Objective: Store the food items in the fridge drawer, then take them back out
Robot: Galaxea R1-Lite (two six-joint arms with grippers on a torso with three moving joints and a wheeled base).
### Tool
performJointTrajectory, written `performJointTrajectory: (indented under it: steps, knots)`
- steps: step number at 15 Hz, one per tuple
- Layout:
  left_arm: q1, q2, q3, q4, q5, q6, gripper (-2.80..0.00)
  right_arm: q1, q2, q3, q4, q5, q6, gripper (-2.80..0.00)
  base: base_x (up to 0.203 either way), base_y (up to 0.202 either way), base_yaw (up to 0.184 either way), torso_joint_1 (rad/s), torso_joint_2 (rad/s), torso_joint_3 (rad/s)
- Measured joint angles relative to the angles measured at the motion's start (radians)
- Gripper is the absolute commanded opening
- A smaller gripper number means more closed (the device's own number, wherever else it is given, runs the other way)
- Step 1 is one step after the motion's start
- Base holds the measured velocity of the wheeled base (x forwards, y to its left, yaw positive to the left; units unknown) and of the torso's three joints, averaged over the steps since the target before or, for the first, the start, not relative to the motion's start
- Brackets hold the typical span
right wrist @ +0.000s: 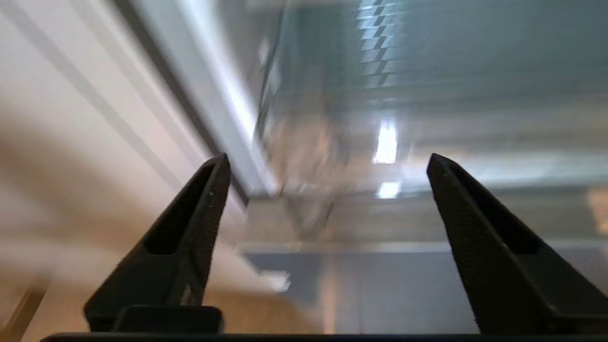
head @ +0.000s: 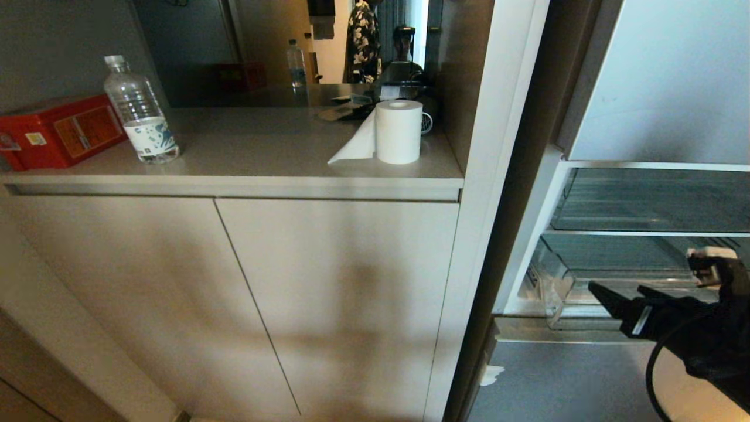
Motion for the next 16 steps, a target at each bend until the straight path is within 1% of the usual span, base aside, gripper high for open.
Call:
performJointTrajectory:
  steps: [1,4,6,8,9,12,16]
  knots:
    - [0.000,0.000,0.000,0.000,0.000,0.000,-2.80,-0.013,-0.030,-0.042,0.072,0.000,0.000,0.00,0.000,0.000,0.000,0.000,0.00,0.000]
    - [0.000,0.000,0.000,0.000,0.000,0.000,-2.80,-0.039,-0.102,-0.222,0.325,0.003,-0.001,0.00,0.000,0.000,0.000,0.000,0.00,0.000]
    - [0.000,0.000,0.000,0.000,0.000,0.000,-2.80,-0.051,-0.119,-0.350,0.500,0.004,-0.005,0.00,0.000,0.000,0.000,0.000,0.00,0.000]
    - [0.000,0.000,0.000,0.000,0.000,0.000,-2.80,-0.063,-0.099,-0.446,0.644,0.006,-0.011,0.00,0.000,0.000,0.000,0.000,0.00,0.000]
    - [0.000,0.000,0.000,0.000,0.000,0.000,-2.80,-0.072,-0.077,-0.479,0.672,0.006,-0.022,0.00,0.000,0.000,0.000,0.000,0.00,0.000]
    - [0.000,0.000,0.000,0.000,0.000,0.000,-2.80,-0.100,0.001,-0.528,0.678,0.008,-0.054,0.00,0.000,0.000,0.000,0.000,0.00,0.000]
    - [0.000,0.000,0.000,0.000,0.000,0.000,-2.80,-0.116,0.098,-0.558,0.637,0.010,-0.052,0.00,0.000,0.000,0.000,0.000,0.00,0.000]
